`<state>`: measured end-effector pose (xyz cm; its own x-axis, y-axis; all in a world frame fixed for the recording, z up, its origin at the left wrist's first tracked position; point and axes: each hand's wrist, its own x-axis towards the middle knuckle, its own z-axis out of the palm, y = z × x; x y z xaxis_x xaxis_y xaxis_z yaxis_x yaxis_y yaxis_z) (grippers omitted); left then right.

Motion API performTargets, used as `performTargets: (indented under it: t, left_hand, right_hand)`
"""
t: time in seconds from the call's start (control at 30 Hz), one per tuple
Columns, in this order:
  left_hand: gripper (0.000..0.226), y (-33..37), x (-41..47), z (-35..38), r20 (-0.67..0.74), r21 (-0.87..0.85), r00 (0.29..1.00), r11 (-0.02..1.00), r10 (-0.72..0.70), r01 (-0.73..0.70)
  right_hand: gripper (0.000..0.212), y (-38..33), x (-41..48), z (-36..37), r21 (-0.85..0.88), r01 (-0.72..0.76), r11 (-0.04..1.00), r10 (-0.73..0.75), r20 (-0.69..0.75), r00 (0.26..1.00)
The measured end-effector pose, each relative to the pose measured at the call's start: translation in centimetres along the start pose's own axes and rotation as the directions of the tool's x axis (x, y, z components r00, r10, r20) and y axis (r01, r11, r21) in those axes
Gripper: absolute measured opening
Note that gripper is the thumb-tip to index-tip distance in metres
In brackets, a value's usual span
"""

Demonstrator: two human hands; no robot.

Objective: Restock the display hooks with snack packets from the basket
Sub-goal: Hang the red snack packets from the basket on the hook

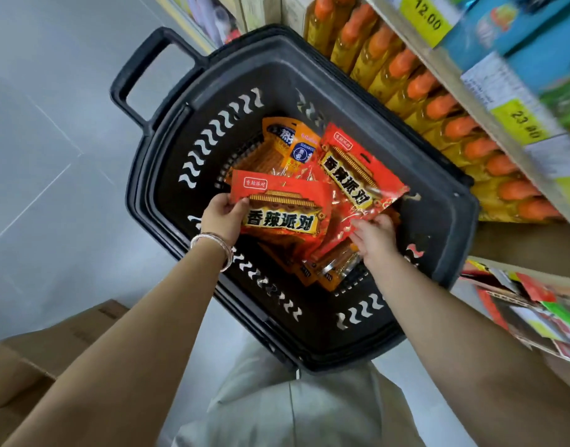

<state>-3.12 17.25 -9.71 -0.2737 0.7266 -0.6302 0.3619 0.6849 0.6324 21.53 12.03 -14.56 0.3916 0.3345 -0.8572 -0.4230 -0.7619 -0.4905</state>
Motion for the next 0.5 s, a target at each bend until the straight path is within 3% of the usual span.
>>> performTargets:
  t: [0.17, 0.27, 0.37, 0.5]
  left_hand:
    - [0.012, 0.8, -4.2, -1.7, 0.046, -0.013, 0.996, 0.997, 0.076, -0.076]
    - [0.008, 1.4, -7.0, -3.3, 0.139, -0.011, 0.975, 0.984, 0.175, -0.175]
    - [0.013, 2.3, -10.0, -4.8, 0.215, -0.045, 0.926, 0.950, 0.311, -0.309]
    - [0.013, 4.8, -13.7, -6.2, 0.293, -0.072, 0.837, 0.883, 0.463, -0.463]
  right_hand:
    - [0.008, 0.0, -7.0, -3.4, -0.133, 0.173, 0.976, -0.181, -0.054, 0.982]
    - [0.031, 0.7, -11.6, -4.9, -0.292, 0.315, 0.903, -0.345, -0.056, 0.937]
    - [0.041, 1.9, -16.5, -5.8, -0.371, 0.441, 0.817, -0.520, -0.145, 0.842]
    - [0.044, 3.9, -22.9, -8.0, -0.221, 0.603, 0.767, -0.636, -0.394, 0.664]
